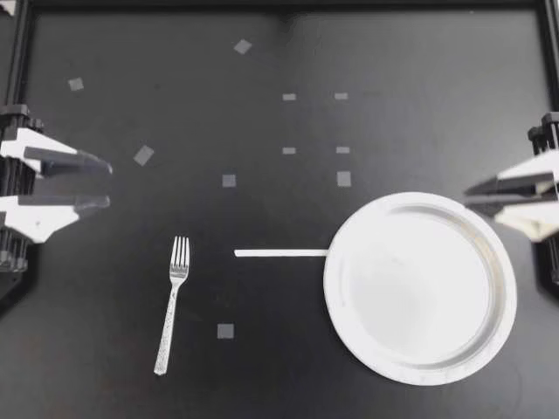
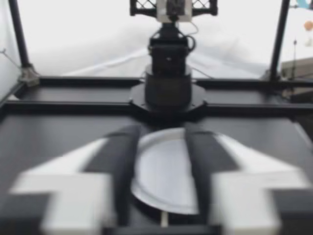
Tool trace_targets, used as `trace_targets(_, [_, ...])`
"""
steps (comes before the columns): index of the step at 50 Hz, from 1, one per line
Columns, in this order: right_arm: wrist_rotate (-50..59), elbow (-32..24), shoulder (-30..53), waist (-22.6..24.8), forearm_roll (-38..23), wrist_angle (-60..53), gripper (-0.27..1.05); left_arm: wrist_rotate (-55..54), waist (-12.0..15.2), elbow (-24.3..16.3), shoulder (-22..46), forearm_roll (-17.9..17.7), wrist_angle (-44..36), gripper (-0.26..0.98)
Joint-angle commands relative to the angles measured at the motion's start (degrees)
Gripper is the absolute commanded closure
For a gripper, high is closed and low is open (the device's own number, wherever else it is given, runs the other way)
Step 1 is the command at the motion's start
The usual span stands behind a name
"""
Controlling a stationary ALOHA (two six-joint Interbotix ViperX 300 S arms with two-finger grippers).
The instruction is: Pick up the fork and place it on the plate.
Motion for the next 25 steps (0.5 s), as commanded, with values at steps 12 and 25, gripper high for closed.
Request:
trace_targets(12, [4.83, -1.67, -2.72, -0.26, 7.73, 13.8, 0.95, -8.7, 0.26, -10.02, -3.43, -8.0, 23.2, 0.73])
trace_targets(25, [19.25, -2.02, -1.76, -0.88, 11.16, 34.01, 0.95, -25.31, 0.18, -17.67, 8.7, -13.18, 49.39, 0.73])
